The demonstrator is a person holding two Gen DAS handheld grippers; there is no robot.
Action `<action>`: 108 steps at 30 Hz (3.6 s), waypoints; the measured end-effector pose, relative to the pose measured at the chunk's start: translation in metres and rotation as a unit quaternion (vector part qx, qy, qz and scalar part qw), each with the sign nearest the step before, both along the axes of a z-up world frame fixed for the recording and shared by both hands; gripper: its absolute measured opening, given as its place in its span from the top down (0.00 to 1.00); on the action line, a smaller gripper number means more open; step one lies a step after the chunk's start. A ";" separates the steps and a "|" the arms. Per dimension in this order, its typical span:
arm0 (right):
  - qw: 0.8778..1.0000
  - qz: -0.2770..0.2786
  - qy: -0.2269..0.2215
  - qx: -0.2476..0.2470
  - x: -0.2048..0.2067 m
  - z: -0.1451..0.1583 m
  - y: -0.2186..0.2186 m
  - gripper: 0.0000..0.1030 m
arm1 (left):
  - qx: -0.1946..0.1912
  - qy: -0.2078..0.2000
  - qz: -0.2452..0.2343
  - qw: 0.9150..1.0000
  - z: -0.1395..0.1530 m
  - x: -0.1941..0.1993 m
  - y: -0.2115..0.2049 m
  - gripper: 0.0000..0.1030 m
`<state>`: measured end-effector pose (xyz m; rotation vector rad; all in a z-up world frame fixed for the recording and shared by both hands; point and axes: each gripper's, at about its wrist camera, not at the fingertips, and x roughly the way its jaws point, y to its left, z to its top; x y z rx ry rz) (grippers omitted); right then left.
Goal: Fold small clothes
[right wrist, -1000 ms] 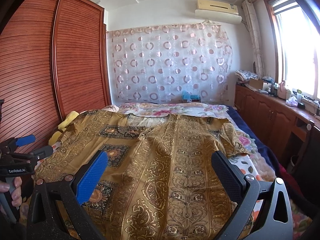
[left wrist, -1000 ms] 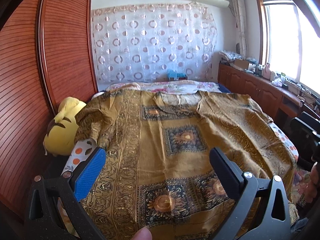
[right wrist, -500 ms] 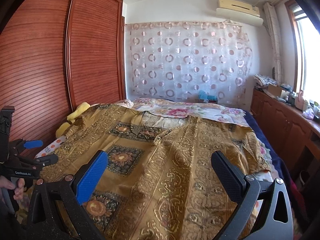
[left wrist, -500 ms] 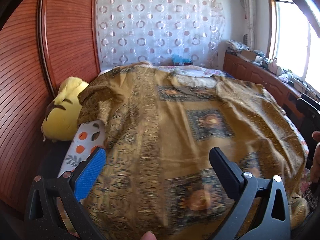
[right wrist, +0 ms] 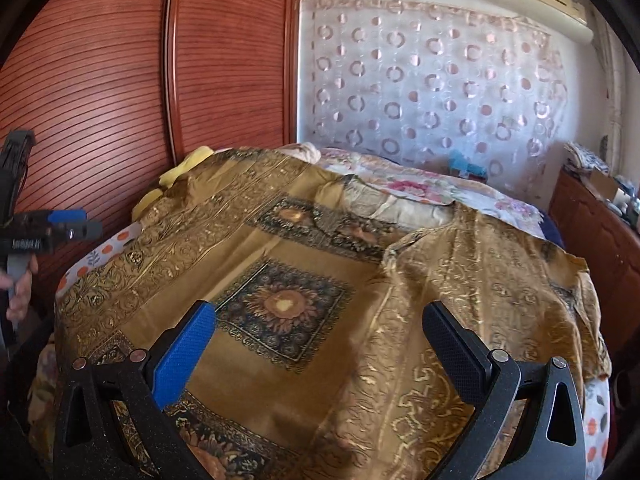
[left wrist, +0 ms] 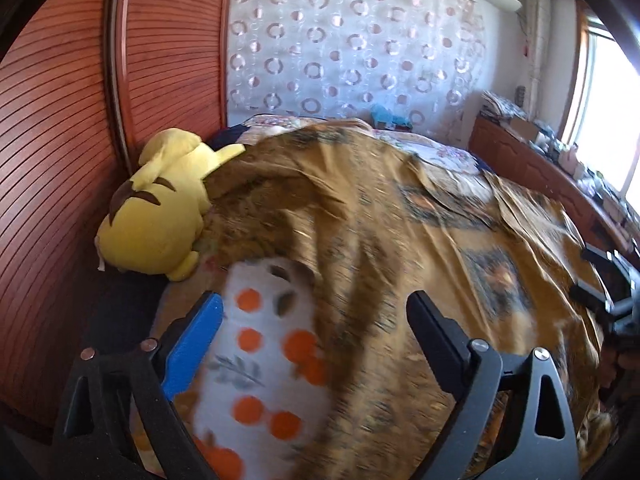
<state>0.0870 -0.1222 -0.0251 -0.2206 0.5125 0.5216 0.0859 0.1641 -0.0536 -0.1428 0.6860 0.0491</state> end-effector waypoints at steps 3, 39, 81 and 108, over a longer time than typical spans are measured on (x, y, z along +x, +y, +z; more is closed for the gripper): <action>1.000 0.006 0.006 -0.004 0.003 -0.001 -0.004 0.00 | -0.002 0.010 0.010 1.000 -0.001 0.014 0.017 0.21; 1.000 0.003 0.030 -0.004 0.018 -0.010 0.017 0.00 | -0.038 0.052 -0.025 0.998 0.020 0.102 0.039 0.91; 0.999 0.038 0.005 -0.033 0.057 0.031 0.046 0.02 | 0.048 0.083 -0.123 0.988 -0.048 0.065 -0.041 0.22; 0.982 0.002 0.125 -0.144 0.232 -0.012 0.151 0.49 | 0.041 0.076 -0.128 0.988 -0.047 0.063 -0.040 0.22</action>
